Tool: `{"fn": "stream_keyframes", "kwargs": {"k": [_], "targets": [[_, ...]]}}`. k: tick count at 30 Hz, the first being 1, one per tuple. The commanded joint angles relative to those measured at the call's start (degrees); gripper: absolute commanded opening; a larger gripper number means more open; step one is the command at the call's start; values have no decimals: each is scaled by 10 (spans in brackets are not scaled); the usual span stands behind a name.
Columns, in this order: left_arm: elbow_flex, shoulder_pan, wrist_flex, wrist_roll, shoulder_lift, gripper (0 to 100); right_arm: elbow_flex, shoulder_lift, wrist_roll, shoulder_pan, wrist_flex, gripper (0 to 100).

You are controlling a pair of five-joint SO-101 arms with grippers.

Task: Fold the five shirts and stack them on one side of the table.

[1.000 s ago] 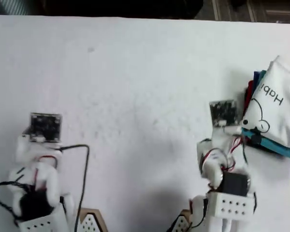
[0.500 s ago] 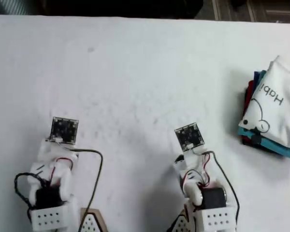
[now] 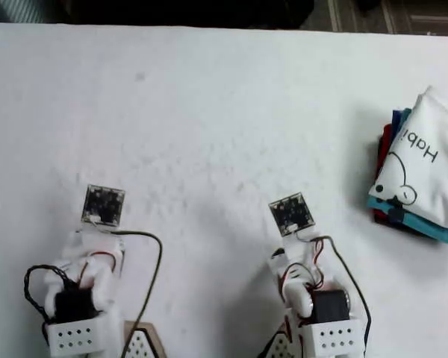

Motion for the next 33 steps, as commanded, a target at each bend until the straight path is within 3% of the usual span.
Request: {"fn": "stream_keyframes", "kwargs": {"k": [1,33], "targets": [[-2,0,32,4,-1,24,5,0,0,-2,3,19],[-2,0,50,3,-1,25,4,0,1,-2,3,19]]}}
